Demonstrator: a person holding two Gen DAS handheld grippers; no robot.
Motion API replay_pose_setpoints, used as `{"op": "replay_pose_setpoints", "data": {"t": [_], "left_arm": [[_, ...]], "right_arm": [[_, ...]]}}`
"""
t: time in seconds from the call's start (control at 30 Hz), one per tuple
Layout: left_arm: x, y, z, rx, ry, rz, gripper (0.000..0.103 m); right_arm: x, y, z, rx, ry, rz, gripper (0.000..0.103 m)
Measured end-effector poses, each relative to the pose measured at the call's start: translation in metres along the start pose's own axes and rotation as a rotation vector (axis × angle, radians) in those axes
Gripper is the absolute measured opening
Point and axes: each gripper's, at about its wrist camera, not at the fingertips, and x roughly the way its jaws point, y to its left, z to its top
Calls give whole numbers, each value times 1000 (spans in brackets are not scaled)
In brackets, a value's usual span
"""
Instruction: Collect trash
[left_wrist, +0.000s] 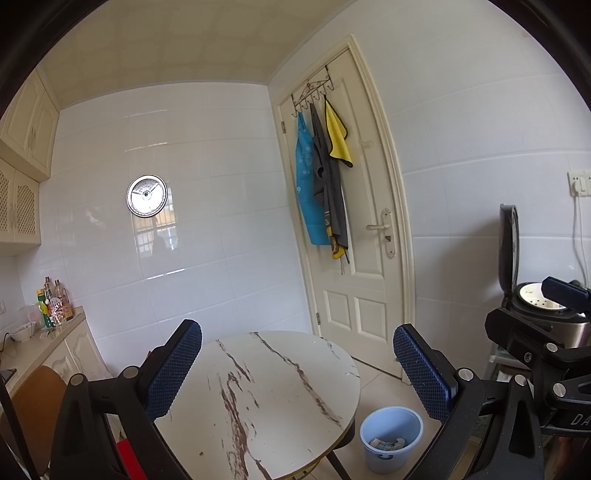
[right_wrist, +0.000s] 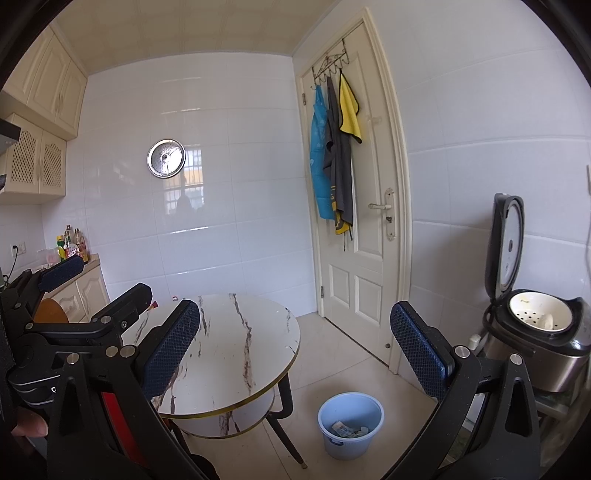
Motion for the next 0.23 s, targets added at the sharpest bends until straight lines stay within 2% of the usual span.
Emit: {"op": "replay_pose_setpoints", "data": {"t": [0.23], "left_arm": [[2,-1,0,-7,4,-7,103]], "right_arm": [[4,1,-1,-2,6,0,103]]}}
